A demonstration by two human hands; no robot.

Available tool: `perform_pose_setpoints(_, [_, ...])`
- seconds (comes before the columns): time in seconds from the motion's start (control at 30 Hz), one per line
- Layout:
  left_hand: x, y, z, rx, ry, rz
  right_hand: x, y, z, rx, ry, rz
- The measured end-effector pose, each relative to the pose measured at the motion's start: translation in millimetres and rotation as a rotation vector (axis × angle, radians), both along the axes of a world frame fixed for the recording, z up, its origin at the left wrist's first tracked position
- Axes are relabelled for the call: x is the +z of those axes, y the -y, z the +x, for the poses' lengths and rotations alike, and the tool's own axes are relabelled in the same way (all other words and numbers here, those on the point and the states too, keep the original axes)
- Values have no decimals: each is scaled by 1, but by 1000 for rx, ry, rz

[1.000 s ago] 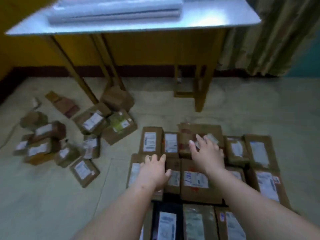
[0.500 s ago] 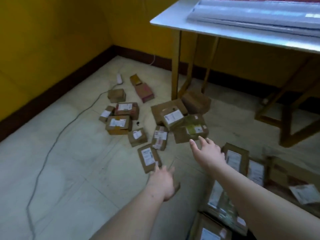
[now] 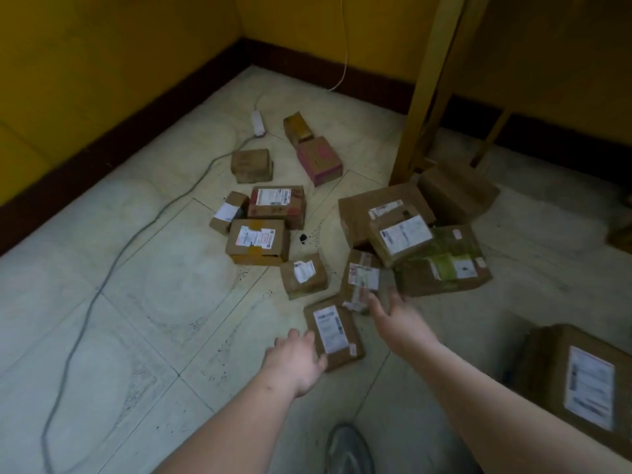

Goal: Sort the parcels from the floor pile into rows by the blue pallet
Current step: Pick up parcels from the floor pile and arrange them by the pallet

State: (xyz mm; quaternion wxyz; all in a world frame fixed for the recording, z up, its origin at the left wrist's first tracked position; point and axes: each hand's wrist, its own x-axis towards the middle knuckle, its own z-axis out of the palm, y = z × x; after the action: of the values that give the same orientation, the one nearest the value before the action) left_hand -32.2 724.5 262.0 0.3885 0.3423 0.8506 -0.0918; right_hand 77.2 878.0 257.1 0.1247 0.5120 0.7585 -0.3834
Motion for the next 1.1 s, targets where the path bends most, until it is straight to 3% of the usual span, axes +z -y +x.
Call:
perform_pose_setpoints(0.17, [-103,-38,-64,325,106,121,-124,-24,-49,26,42,-29])
perform_pose_setpoints(0.33, [-238,-36,-82,537,238,74,-254,-9,-61,19,130,-122])
perform_pose_setpoints(0.43, [-304,-40,-75,781,426,75,-331,3,-63,-49,150,-235])
perform_pose_setpoints(0.57, [-340,-35,-61,1025,660,76,-365,20,-62,-131,153,-315])
perform_pose_setpoints(0.67, [-308,-20,-58,1020,701,22,-328,34,-54,-162,188,-376])
perform_pose_setpoints(0.8, [-212,-16,-68,974,638,25,-233,40,-44,-272,93,-422])
perform_pose_setpoints(0.97, [-44,-49,-62,781,587,188,-70,25,-21,-528,-124,-396])
perform_pose_setpoints(1.1, [86,-83,-16,542,539,378,58,20,51,-760,-358,-353])
